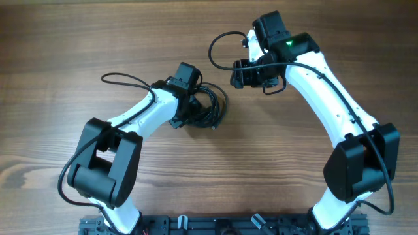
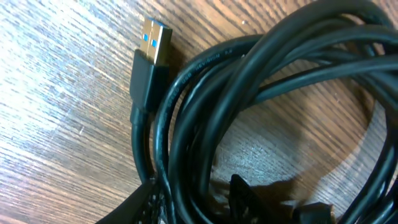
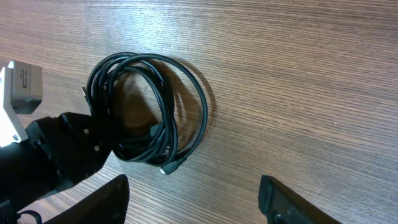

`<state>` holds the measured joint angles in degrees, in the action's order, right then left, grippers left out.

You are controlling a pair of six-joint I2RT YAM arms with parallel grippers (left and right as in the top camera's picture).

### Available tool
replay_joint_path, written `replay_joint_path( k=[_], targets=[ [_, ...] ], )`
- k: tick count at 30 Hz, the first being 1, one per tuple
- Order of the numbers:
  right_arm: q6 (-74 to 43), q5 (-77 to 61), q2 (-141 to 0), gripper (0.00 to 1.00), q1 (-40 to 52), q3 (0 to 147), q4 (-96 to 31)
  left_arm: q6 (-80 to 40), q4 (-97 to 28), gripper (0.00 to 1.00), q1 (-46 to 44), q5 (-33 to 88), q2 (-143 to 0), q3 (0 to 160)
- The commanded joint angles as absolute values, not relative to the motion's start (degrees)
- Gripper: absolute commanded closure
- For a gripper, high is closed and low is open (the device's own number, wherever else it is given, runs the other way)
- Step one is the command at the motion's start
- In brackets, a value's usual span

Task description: Untangle cables

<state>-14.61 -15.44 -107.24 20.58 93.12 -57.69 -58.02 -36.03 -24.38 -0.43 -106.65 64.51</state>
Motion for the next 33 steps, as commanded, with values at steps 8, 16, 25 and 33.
replay_joint_path(
  k=[8,16,25,33],
  targets=[
    [-13.5,-18.1,-105.9,0.31,20.8,94.1,-59.2,-54.2,-35.5,0.96,-23.9,-2.2,-103.4,64.1],
    [-17.2,-27.9,-105.9,0.38,24.4,94.1,-57.6,-54.7,-35.5,0.96,-19.1,4.2,-93.1,64.1],
    [-36.6,-12.4,-107.4,0.37,32.0,92.9,-51.1,-63.5,-35.1,0.96,-18.0,4.9,-93.1,64.1],
    [-37.3,-14.8,-118.9,0.45,31.5,92.5,-43.9,-63.1,-34.7,0.96,-15.9,14.7,-93.1,64.1]
  ],
)
